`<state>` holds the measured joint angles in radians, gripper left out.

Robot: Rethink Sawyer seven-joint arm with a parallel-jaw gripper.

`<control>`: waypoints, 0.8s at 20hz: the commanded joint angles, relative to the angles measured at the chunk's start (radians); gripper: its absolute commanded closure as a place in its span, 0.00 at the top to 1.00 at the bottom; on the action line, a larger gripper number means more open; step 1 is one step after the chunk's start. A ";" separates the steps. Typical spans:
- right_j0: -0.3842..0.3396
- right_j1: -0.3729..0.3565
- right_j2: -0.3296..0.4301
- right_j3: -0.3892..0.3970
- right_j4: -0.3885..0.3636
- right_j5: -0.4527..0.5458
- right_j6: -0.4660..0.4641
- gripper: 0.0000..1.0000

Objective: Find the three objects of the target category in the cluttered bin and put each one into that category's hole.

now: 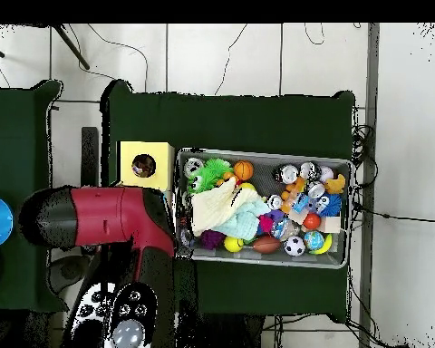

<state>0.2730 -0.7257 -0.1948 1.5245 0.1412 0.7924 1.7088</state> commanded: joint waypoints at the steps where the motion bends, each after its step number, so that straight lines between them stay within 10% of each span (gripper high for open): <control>1: 0.009 0.061 -0.008 0.083 0.027 -0.055 0.313 0.00; 16: 0.031 0.081 -0.038 0.089 -0.008 -0.220 0.254 0.00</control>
<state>0.3056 -0.6676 -0.2237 1.5242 0.1418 0.6350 1.7121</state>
